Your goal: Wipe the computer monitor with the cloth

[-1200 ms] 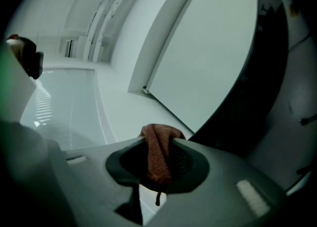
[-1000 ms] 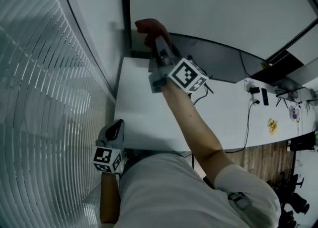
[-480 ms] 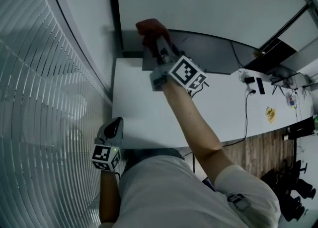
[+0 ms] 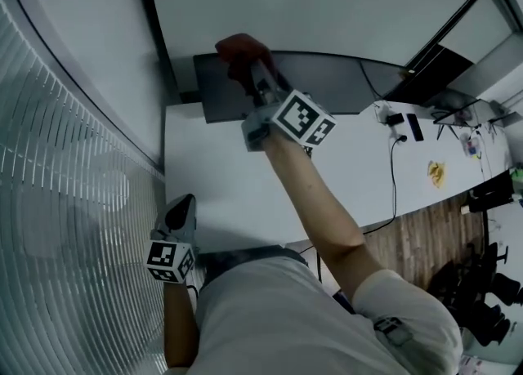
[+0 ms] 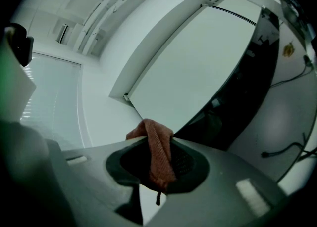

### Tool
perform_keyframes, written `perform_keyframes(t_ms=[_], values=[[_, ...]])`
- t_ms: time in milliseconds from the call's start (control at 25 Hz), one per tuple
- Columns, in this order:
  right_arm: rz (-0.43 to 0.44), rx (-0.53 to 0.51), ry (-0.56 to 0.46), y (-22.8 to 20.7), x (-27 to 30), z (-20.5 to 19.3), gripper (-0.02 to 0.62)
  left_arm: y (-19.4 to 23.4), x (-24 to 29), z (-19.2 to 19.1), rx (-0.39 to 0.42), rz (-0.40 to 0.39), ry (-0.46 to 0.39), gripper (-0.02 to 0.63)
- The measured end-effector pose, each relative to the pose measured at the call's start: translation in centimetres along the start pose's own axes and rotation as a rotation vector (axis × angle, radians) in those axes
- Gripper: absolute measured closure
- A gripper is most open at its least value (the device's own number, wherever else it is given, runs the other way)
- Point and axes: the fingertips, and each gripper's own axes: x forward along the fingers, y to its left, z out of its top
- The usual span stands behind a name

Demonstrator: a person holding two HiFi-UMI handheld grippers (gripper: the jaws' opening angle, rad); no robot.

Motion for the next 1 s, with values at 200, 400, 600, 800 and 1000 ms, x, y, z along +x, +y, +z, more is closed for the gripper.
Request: perform_keyframes(t_ms=[200, 400, 600, 800, 1000], values=[[-0.019, -0.008, 0.005, -2.6, -1.6, 2.4, 0.509, -2.8, 2.7, -0.1, -0.001, -0.025, -0.001, 0.6], [-0.038, -0.013, 0.0, -4.7, -2.7, 5.2, 0.509, -5.1, 5.1, 0.6, 0.006, -0.05, 0.002, 0.6], [-0.059, -0.02, -0.011, -7.0, -4.0, 7.7, 0.509, -7.2, 7.7, 1.3, 0.016, -0.082, -0.002, 0.6], [-0.09, -0.022, -0.044, -9.8, -5.8, 10.1, 0.509, -8.8, 10.2, 1.0, 0.018, -0.115, 0.003, 0.6], [-0.117, -0.03, -0.069, -12.7, -7.6, 12.6, 0.509, -10.8, 12.9, 0.7, 0.024, -0.154, 0.01, 0.6]])
